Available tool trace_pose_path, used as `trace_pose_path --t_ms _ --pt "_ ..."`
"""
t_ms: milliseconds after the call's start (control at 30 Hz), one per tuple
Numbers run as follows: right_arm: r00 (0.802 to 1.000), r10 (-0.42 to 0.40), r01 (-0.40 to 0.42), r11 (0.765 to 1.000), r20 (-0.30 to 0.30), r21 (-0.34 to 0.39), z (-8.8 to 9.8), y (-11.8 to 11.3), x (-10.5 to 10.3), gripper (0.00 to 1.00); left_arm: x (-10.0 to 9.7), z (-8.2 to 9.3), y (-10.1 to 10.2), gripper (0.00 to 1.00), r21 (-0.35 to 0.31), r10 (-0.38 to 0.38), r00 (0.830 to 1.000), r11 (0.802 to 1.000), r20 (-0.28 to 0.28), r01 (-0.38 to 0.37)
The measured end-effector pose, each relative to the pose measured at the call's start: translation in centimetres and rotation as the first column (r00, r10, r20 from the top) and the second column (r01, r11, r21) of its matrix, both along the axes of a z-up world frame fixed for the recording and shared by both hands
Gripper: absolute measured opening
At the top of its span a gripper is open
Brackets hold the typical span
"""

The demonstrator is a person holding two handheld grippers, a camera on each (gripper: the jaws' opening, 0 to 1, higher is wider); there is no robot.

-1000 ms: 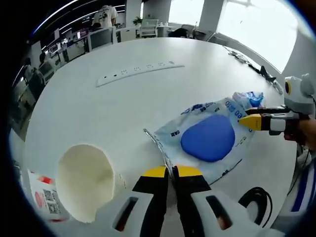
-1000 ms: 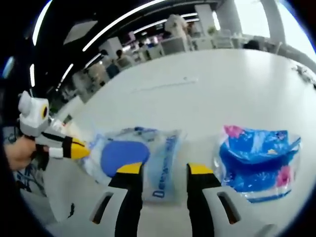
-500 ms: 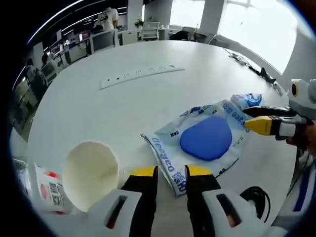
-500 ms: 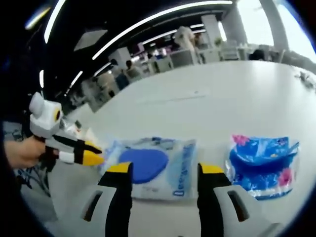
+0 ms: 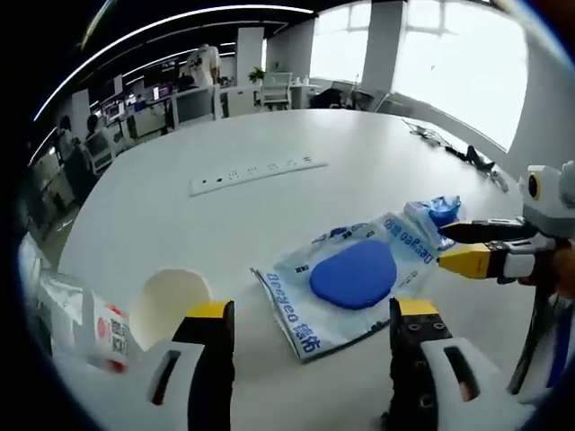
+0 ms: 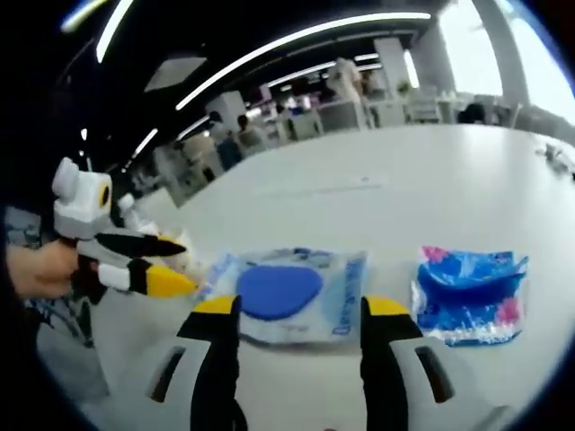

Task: Arrange the tabletop items into an orderly group along one side of the table until the central work area is clear of visible clutter.

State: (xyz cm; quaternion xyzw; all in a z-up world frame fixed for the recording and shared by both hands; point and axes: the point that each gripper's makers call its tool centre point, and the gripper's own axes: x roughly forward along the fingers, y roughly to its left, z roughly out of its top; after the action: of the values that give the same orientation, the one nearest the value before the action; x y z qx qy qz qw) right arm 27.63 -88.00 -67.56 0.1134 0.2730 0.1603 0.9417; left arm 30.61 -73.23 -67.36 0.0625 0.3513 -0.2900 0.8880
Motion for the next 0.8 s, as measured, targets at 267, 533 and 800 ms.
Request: trace_pose_path --t_ms 267,533,800 --pt "0.996 0.049 -0.045 0.998 0.078 -0.052 2.0 0.7 -0.6 0.6 -1.2 2.7 -0.7 0.84 -0.064 -0.013 0.998 0.998 0.062 0.017" --pt "0.992 0.094 -0.092 0.995 0.087 -0.027 3.1 2.2 -2.4 0.68 -3.6 4.2 -0.4 0.92 -0.081 -0.026 0.995 0.996 0.101 0.035" --pt "0.993 0.095 -0.093 0.995 0.067 -0.023 2.9 2.2 -4.8 0.66 -3.0 3.5 2.6 0.91 -0.006 -0.009 0.993 1.0 0.114 0.01"
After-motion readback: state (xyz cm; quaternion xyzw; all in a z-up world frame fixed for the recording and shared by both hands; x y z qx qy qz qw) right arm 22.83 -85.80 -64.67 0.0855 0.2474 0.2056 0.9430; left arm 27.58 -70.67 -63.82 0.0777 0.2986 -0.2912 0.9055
